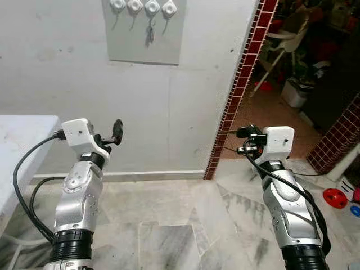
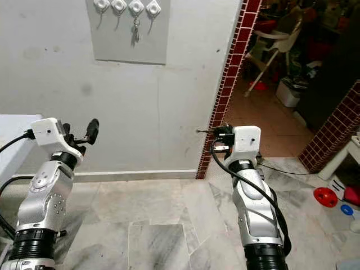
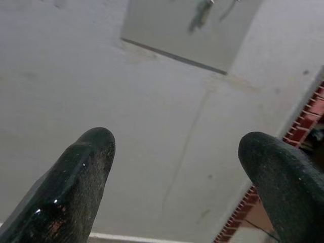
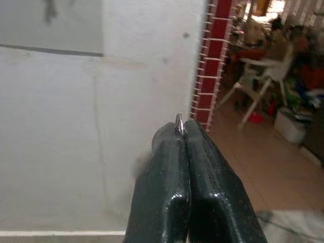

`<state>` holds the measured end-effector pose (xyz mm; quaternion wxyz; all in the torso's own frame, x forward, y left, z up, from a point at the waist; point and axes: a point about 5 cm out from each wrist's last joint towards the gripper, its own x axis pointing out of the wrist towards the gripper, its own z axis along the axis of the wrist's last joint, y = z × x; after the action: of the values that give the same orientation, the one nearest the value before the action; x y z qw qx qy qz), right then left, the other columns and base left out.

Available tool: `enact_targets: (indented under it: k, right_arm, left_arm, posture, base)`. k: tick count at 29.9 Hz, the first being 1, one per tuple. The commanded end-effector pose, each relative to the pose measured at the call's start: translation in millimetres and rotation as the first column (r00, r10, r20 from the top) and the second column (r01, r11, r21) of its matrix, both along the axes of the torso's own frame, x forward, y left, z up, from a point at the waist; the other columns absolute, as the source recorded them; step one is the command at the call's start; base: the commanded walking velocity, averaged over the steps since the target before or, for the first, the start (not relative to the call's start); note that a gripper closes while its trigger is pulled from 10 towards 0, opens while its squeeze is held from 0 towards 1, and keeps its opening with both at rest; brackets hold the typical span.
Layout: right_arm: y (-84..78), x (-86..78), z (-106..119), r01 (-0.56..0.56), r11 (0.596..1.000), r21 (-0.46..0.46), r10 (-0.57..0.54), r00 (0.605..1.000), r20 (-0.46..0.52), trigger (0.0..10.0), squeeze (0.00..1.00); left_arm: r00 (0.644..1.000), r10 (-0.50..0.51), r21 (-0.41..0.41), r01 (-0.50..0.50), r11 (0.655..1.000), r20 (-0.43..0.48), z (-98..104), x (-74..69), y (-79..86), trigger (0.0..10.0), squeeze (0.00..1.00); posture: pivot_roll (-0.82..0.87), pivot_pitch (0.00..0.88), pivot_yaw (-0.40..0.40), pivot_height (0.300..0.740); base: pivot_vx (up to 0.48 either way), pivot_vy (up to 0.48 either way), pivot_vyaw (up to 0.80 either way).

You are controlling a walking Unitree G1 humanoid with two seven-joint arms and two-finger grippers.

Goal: Hang keys on a hook

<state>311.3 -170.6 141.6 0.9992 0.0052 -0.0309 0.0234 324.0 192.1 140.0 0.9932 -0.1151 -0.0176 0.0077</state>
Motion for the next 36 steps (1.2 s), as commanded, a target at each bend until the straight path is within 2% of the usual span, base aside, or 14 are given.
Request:
enact_targets:
  k: [1,9,17,36]
  right_arm:
    - [-5.5,-0.5,8.3,0.017,1.0,-0.011,-0.017,0.999,0.03,10.0,0.0]
    - [-0.9,-6.0,11.2,-0.059,0.998,-0.023,0.06,0.996,0.06,10.0,0.0]
    - [0.6,-8.4,11.3,-0.077,0.997,-0.009,0.078,0.995,0.056,10.0,0.0]
    - [1.8,-10.8,10.8,-0.096,0.995,-0.003,0.096,0.994,0.056,10.0,0.0]
  left_arm:
    - [1.0,-0.024,0.013,0.024,1.0,-0.002,3.2,3.0,-5.6,10.0,0.0]
    - [0.999,-0.043,-0.017,0.043,0.999,0.008,5.2,2.2,-6.2,10.0,0.0]
    - [0.999,-0.04,-0.026,0.04,0.999,0.016,7.4,2.5,-5.6,10.0,0.0]
    - [0.999,-0.031,-0.016,0.031,0.999,0.024,10.2,2.2,-3.0,10.0,0.0]
  posture:
    - [-0.05,0.0,-0.067,0.74]
    - [-0.05,0.0,-0.062,0.74]
    - [-0.05,0.0,-0.061,0.74]
    - [-0.05,0.0,-0.055,0.74]
  base:
    - [0.0,0.0,0.0]
    - [0.0,0.0,0.0]
    - [0.0,0.0,0.0]
    - [0.295,0.0,0.0]
